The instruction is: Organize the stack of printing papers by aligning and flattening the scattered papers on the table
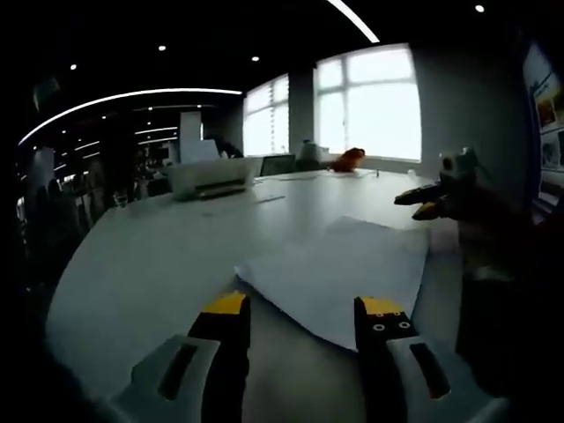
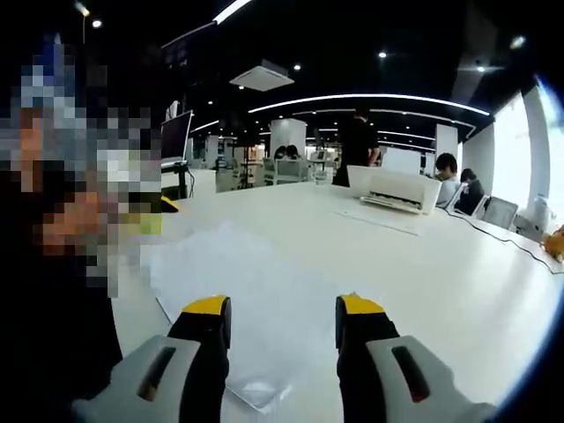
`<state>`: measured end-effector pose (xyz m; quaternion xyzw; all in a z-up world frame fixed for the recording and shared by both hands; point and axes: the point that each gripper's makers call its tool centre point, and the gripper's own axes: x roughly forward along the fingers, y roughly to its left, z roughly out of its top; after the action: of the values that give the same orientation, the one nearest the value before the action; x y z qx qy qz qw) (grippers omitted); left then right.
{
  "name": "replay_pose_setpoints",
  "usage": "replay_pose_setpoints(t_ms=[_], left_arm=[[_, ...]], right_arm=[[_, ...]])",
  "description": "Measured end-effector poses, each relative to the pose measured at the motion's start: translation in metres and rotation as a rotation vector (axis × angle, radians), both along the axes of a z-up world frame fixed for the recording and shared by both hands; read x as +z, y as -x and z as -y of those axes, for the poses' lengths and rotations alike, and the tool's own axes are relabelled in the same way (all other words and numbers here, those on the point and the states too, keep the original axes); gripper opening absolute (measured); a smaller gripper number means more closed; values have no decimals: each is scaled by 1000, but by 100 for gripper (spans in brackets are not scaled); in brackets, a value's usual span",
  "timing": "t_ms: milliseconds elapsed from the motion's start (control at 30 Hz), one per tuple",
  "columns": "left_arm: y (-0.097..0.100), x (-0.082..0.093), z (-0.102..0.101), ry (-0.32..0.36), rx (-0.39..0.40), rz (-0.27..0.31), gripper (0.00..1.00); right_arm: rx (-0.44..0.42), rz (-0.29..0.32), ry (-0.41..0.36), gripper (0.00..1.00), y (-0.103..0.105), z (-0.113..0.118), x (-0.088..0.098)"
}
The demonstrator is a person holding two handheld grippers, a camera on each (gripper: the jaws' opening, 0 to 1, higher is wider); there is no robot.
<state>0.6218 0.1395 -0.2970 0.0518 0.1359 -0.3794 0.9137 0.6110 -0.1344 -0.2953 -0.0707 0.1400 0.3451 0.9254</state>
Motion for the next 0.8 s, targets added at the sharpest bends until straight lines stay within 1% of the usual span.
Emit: replay_pose_setpoints(t_ms=[400, 567, 800], left_arm=[[13, 8, -4, 18, -32, 5, 51], [17, 4, -7, -13, -38, 12, 51], [24, 8, -13, -8, -34, 13, 51]], right_arm=[[13, -3, 14, 43, 10, 6, 2], [19, 4, 23, 43, 16, 7, 4], [15, 8, 26, 43, 22, 13, 5]])
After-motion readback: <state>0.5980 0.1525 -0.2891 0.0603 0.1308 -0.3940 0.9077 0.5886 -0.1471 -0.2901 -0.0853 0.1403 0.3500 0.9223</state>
